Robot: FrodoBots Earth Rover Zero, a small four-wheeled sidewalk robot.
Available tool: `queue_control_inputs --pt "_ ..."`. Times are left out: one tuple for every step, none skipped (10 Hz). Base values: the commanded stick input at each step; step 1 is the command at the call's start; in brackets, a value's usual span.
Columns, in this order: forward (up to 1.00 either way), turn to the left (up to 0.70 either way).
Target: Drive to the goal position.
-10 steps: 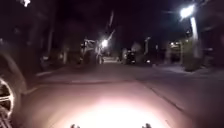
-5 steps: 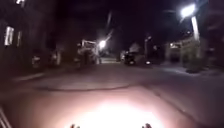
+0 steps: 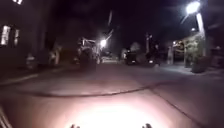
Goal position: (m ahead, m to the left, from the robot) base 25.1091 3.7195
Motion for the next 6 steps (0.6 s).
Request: queue_control_inputs --pt "0.85 0.0" --pt "0.85 -0.03" --pt "0.85 -0.25" --pt "0.85 -0.24" --pt "0.85 -0.1" --pt "0.85 0.0"
